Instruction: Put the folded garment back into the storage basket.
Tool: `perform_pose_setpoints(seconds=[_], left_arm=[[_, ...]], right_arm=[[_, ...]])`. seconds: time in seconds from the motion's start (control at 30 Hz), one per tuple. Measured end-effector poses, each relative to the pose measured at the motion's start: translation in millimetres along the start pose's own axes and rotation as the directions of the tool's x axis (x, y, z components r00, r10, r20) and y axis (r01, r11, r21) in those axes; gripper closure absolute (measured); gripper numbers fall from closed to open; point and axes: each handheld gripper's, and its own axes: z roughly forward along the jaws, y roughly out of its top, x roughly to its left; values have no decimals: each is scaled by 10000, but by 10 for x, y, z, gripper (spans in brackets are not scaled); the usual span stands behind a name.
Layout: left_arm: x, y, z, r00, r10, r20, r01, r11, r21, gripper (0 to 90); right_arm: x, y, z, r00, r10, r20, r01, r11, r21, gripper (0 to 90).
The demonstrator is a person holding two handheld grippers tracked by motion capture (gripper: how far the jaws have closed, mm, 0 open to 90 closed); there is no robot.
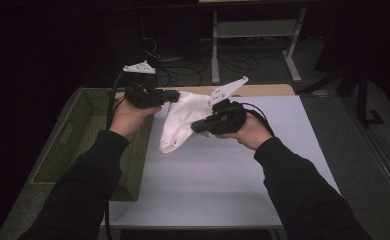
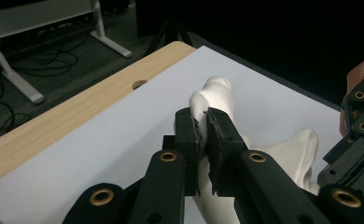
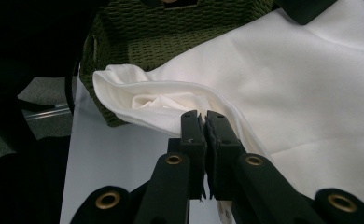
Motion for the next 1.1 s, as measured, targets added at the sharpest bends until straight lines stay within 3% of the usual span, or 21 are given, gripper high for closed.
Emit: perform_pose_setpoints(seconds=[0.67,1.1], left_arm=[[410,-227,-580,9965,-657,-511,622,9958,-672,832],[679,-435,-951,9887,-1040,-1078,946,9916,-886,833]], right_arm=[[67,537,505,9970,-595,-505,601,9981,102,853],[131,850,918,9909,-981,-921,1001,9948,176,853]])
